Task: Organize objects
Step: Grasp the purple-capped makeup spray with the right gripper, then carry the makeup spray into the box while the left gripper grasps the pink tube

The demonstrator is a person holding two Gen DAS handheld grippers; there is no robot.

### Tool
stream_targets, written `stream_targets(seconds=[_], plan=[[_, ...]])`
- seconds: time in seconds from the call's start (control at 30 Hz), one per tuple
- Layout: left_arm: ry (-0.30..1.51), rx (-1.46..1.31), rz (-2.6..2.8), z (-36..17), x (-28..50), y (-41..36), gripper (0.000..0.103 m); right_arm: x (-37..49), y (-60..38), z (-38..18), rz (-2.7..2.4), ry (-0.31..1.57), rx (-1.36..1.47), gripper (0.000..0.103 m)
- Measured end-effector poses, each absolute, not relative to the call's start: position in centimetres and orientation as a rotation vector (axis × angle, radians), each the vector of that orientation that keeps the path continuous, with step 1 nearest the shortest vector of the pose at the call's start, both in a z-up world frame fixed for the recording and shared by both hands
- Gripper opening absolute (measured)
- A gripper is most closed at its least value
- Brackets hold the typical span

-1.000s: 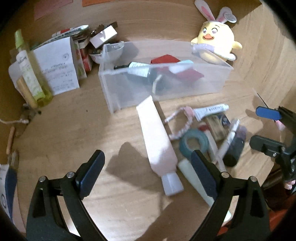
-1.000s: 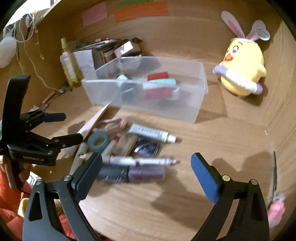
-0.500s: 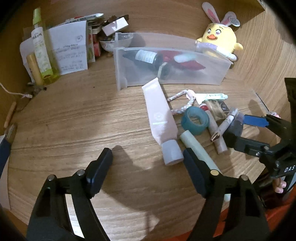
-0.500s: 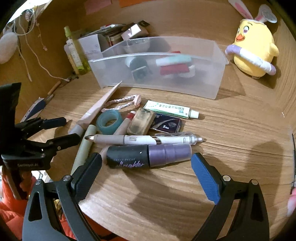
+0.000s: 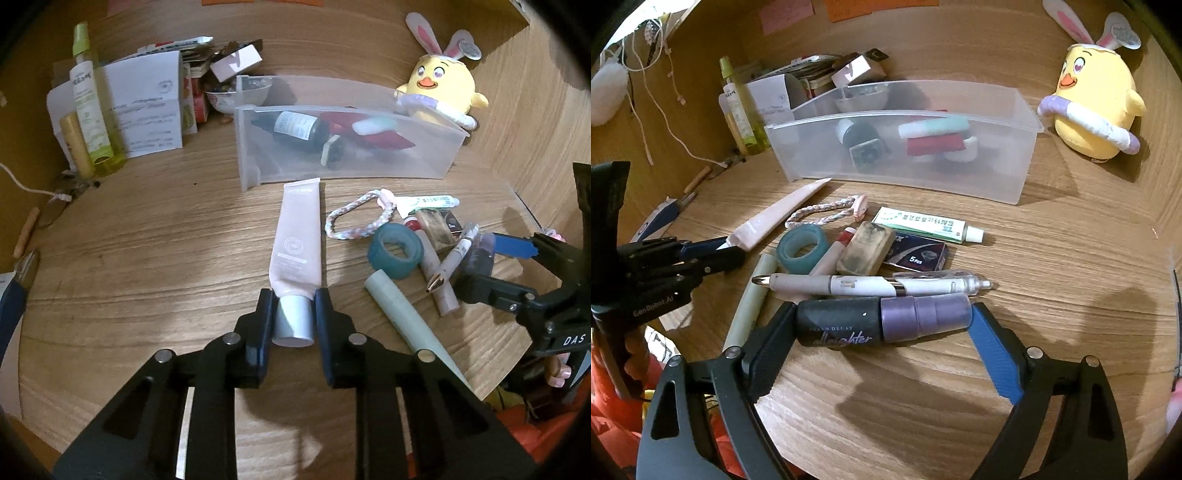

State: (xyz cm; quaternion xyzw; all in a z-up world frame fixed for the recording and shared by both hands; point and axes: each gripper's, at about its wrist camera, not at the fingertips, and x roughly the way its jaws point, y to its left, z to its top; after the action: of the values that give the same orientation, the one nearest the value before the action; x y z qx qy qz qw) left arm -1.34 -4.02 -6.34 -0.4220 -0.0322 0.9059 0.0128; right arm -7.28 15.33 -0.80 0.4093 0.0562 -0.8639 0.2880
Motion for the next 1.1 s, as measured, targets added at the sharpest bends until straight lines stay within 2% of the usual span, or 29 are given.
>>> stream_targets(seconds=[0.5,0.6,0.63,0.83,1.0,1.1], plan=[[-0.100,-1.059,2.970,-0.2,1.8,-4.9,0.020,-6.4,16.9,3.7,-2.398,0.094,0.936,0.090],[-0.104,-1.006,2.992,0.9,1.8,-5.2,0.013,-6.8,16.9,4.3,-2.406,0.079,0.912,0.090],[-0.107,-0.994,2.995,1.2,1.7,-5.2,0.002,-6.9,16.8,4.4,-2.406,0.074,0.908,0.090],[-0.103,-0.955,3.000,2.0,0.4,-5.7,0.002,-8.1,16.5,4.7,-2.400,0.052,0.896,0.090],[-0.148,-1.069,2.948,0.2,-1.5,-6.4,0.014,-9.0,16.5,4.5,-2.389,0.035,0.908,0.090],[-0.182,-1.175,2.880,-1.6,-2.7,-6.7,0.032,-9.6,16.6,4.7,-2.400,0.038,0.904,0.090]])
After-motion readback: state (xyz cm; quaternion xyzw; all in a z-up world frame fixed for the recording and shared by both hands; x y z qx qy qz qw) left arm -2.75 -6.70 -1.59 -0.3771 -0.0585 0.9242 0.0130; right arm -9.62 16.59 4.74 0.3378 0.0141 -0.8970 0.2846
